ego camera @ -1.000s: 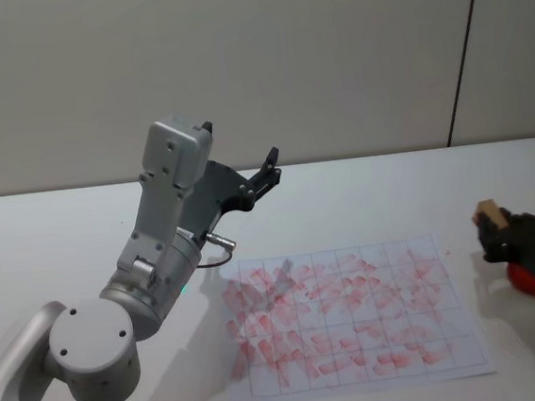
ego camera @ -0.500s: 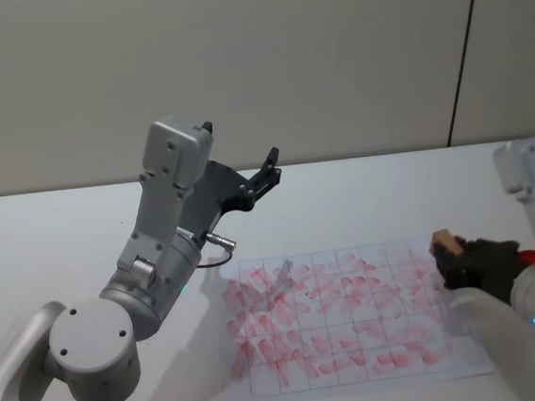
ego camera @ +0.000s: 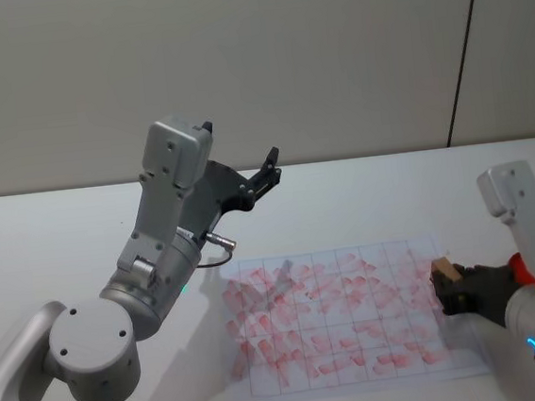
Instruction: Use the one hand to pick up the stamp and affix it onto the A4 paper.
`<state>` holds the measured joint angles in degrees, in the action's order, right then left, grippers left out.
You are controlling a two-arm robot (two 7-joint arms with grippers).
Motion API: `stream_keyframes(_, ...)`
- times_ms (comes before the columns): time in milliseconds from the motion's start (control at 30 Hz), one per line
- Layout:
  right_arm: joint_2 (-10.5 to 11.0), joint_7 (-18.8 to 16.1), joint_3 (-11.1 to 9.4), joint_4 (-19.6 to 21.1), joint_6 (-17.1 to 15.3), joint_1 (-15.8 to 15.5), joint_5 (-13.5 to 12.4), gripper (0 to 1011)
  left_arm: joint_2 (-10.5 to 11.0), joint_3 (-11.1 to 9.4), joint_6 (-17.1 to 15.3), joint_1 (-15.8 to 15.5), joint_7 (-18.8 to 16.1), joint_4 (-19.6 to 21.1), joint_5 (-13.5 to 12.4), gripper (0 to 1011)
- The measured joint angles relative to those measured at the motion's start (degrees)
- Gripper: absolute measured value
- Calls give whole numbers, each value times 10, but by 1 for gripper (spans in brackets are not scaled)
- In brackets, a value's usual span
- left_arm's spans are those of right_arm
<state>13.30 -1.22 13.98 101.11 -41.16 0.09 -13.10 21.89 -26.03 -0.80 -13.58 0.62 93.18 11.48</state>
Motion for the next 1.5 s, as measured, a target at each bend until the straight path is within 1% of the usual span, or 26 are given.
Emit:
stream_keyframes(367, -1, 0, 2, -13, 7, -7, 13, 220, 0, 0, 0, 0, 0, 0, 0, 1002)
stream_keyframes(467, -1, -1, 3, -19, 14, -8, 17, 220, 0, 0, 0, 0, 0, 0, 0, 1001)
stream_keyframes(600, -2, -3, 4, -28, 32, -11, 25, 220, 0, 0, 0, 0, 0, 0, 0, 1001)
stream_keyframes(767, -3, -4, 5, -37, 48, -12, 30, 220, 0, 0, 0, 0, 0, 0, 0, 1001)
stream_keyframes(900, -4, -6, 5, -43, 55, -12, 34, 220, 0, 0, 0, 0, 0, 0, 0, 1001)
stream_keyframes(1067, -5, -12, 6, -50, 56, -10, 42, 220, 0, 0, 0, 0, 0, 0, 0, 1001)
stream_keyframes(1200, -6, -20, 8, -54, 56, -8, 52, 220, 0, 0, 0, 0, 0, 0, 0, 1001)
stream_keyframes(1367, -7, -37, 13, -58, 50, -2, 72, 220, 0, 0, 0, 0, 0, 0, 0, 1001)
stream_keyframes(1500, -8, -56, 19, -58, 43, 4, 94, 219, 0, 0, 0, 0, 0, 0, 0, 1002)
